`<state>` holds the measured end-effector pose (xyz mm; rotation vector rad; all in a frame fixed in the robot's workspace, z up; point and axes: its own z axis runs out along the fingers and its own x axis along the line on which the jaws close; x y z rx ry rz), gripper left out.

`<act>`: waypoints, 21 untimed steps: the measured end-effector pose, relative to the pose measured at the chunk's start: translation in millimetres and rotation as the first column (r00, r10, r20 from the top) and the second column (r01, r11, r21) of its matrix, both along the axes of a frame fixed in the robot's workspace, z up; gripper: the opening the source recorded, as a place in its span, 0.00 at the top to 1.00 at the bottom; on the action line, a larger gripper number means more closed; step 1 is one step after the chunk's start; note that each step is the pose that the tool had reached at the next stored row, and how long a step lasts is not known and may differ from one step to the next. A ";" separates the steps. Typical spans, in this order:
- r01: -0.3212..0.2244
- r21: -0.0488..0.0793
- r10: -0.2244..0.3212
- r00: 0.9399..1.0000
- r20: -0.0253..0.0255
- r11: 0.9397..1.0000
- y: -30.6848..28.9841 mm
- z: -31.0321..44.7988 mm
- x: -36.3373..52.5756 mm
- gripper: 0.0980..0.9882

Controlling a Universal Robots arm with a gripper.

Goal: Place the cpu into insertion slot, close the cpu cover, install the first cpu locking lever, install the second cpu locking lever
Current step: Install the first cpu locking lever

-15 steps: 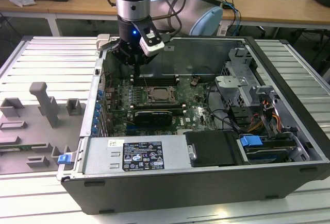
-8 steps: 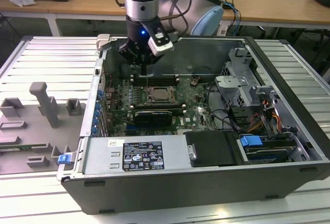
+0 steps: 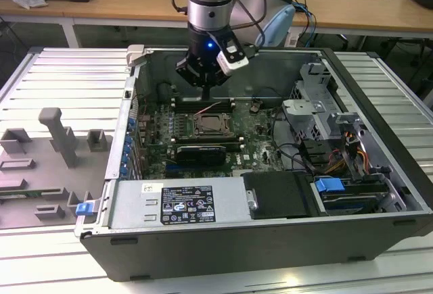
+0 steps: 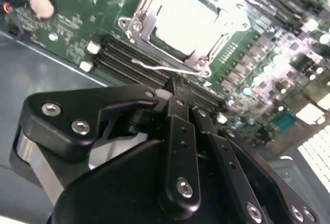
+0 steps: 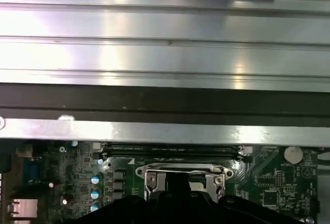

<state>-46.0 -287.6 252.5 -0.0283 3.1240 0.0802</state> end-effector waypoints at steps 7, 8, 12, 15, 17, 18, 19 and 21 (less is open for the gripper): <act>0.006 0.076 -0.006 1.000 0.000 0.997 -2.0 -13.2 3.7 0.99; 0.005 0.076 -0.005 1.000 0.001 0.997 -2.1 -14.0 3.7 0.99; 0.005 0.076 -0.005 1.000 0.001 0.997 -2.2 -15.0 3.7 0.99; 0.005 0.076 -0.005 1.000 0.001 0.997 -2.4 -15.3 3.7 0.99; 0.005 0.076 -0.005 1.000 0.001 0.997 -3.3 -15.8 3.8 0.99; 0.005 0.076 -0.006 1.000 0.001 0.997 -3.5 -16.0 3.7 0.99; 0.005 0.076 -0.006 1.000 0.001 0.997 -3.6 -16.2 3.7 0.99; 0.005 0.076 -0.005 1.000 0.001 0.997 -3.6 -19.1 5.5 0.99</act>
